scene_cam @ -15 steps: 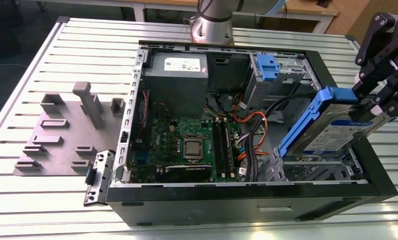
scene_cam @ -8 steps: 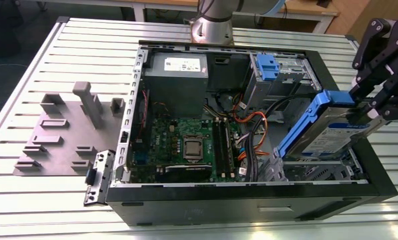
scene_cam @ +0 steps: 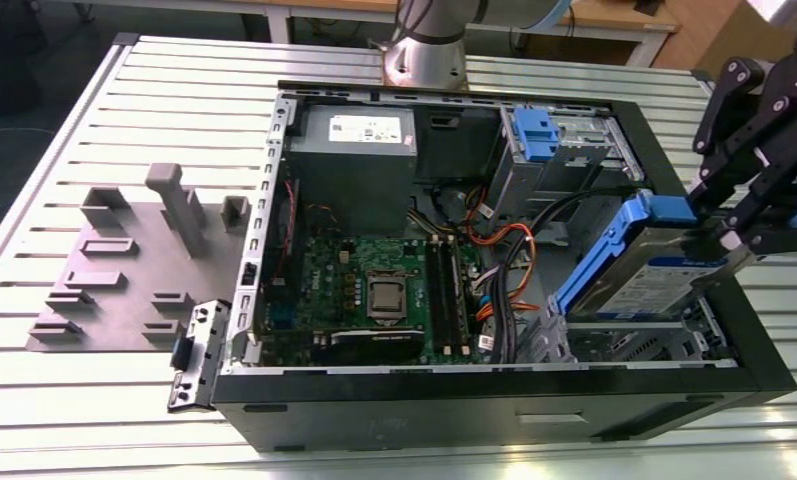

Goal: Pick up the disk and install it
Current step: 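Insert the disk into the insertion slot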

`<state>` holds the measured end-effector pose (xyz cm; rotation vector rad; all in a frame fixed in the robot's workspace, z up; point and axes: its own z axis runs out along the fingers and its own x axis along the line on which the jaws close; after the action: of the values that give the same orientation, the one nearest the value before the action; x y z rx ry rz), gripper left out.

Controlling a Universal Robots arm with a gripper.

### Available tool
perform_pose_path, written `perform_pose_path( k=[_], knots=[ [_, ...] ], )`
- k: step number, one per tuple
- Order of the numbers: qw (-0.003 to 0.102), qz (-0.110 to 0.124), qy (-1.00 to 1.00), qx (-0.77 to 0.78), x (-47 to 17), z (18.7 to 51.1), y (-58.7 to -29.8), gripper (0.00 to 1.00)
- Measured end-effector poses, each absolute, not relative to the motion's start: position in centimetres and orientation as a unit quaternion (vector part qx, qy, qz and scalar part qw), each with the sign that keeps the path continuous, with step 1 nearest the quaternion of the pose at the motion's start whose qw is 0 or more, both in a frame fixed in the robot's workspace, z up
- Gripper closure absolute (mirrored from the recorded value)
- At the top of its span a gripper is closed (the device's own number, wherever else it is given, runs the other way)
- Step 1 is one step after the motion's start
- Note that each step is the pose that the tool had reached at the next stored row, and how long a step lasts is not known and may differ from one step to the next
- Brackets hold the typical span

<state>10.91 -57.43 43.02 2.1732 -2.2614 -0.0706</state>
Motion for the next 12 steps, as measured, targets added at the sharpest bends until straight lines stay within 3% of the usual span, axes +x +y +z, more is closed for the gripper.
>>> perform_pose_path(
  k=[12],
  knots=[
    [0.004,-0.024,-0.721,0.693,10.9,40.8,-57.4,0.65]
  ],
)
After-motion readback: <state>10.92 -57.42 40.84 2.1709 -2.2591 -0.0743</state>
